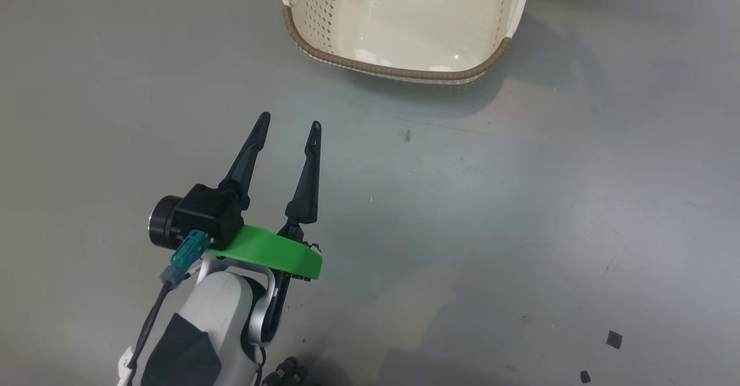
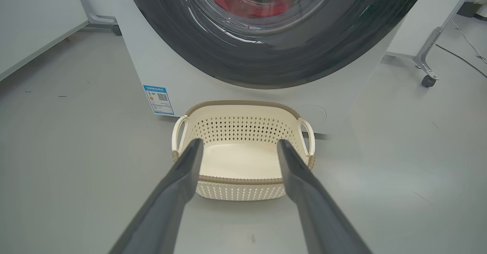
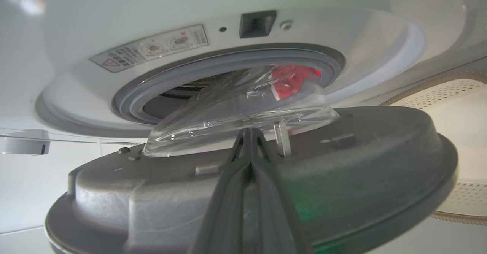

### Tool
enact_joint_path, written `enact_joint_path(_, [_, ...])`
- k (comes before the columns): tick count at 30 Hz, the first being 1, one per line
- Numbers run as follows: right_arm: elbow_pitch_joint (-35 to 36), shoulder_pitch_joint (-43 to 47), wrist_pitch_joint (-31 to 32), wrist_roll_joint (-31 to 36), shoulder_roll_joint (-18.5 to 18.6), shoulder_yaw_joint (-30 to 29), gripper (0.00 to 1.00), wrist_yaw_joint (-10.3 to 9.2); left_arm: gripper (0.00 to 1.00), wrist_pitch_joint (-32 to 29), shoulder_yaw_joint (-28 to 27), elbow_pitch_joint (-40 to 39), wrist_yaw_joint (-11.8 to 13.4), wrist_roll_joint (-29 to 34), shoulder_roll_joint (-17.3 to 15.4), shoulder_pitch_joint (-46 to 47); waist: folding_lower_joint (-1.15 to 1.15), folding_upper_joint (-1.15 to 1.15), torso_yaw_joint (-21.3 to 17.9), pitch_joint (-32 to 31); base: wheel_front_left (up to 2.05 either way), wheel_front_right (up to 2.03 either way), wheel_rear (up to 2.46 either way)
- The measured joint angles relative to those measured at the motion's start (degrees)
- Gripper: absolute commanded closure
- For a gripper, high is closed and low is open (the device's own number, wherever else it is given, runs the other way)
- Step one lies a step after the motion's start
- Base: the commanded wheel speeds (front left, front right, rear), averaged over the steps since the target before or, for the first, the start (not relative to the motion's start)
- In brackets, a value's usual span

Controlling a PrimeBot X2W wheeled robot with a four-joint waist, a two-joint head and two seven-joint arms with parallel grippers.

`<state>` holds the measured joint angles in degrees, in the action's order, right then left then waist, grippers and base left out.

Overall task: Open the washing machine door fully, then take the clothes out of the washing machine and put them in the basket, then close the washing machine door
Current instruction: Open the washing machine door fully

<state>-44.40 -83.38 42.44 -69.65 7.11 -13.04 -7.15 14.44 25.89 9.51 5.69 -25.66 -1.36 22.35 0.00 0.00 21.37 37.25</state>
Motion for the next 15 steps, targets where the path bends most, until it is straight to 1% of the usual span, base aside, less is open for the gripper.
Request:
enact_joint_path(5, [-0.94, 2.03, 1.30, -0.98, -0.35, -0.38, 1.00, 0.02, 0.00, 0.01, -0.09, 0.49, 0.00, 0.05, 0.00, -0.12, 0.00, 0.00, -0.36, -1.73, 0.00, 0.00, 0.00])
enact_joint_path(8, [-1.44, 3.10, 2.20, -0.98, -0.49, 0.02, 1.00, 0.52, 0.00, 0.00, -0.14, 0.77, 0.00, 0.18, -0.01, -0.48, 0.00, 0.00, -0.59, -2.70, 0.00, 0.00, 0.00])
enact_joint_path(15, [-2.38, 4.89, 4.59, -1.30, -1.10, 1.32, 1.00, 0.49, 0.00, 0.00, -0.30, 0.93, 0.01, 0.52, -0.02, -1.59, 0.00, 0.00, -1.22, -4.67, 0.00, 0.00, 0.00])
